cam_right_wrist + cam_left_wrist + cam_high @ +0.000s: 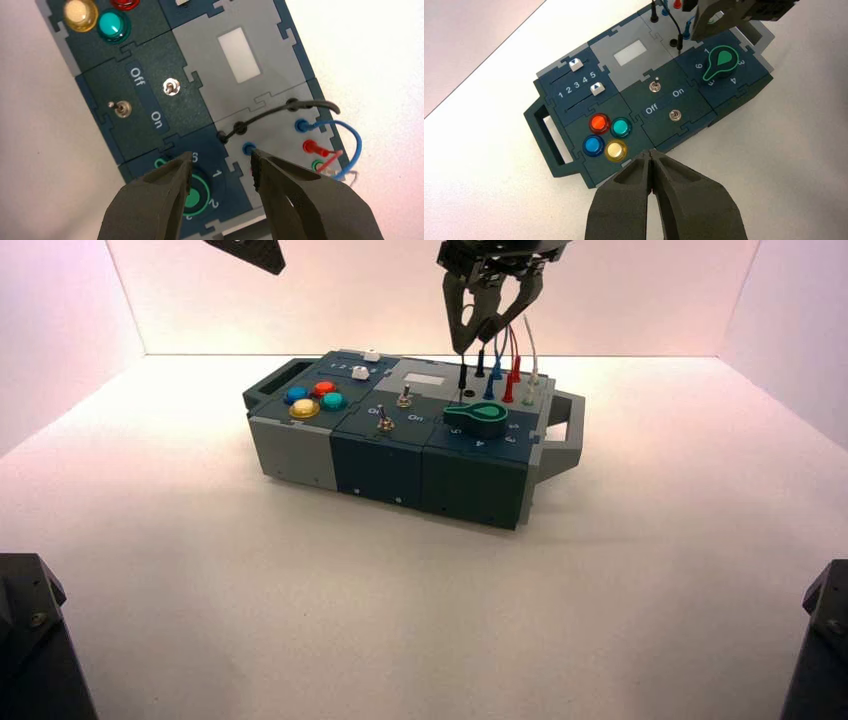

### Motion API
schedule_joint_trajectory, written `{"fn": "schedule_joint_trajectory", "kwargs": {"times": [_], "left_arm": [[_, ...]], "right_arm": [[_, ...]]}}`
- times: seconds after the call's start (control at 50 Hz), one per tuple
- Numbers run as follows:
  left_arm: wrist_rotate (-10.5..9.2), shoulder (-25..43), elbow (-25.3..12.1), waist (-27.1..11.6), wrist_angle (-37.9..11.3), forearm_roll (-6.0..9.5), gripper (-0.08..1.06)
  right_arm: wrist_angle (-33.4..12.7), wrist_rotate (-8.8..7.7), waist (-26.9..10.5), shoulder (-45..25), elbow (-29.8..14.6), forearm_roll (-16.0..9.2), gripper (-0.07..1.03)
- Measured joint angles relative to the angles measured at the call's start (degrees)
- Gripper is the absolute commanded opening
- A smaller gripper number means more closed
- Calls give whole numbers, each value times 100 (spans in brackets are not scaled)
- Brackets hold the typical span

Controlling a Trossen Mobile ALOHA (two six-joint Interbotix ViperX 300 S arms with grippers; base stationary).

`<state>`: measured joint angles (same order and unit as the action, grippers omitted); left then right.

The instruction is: Insert the black wire.

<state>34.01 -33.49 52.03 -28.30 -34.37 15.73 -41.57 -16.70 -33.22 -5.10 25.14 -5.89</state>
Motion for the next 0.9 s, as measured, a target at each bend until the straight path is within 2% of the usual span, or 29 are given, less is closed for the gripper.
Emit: {"fn": "schedule_joint_trajectory", "kwargs": {"times": [0.24, 0.4, 0.6, 0.88, 0.9], "left_arm": [[0, -9, 0, 0, 149, 0, -3], [0, 0, 0, 0, 149, 0, -3], [0, 0, 0, 9, 158, 0, -3], [0, 9, 9, 0, 158, -9, -3], [0, 9, 9, 0, 158, -9, -3]], "right_arm": [[167, 0, 0, -185, 0, 53, 61], [281, 0, 0, -264, 9, 114, 56], [316, -9, 9, -369, 0, 123, 54], [396, -9, 9, -483, 0, 123, 44], [422, -9, 0, -501, 0, 123, 38]]}}
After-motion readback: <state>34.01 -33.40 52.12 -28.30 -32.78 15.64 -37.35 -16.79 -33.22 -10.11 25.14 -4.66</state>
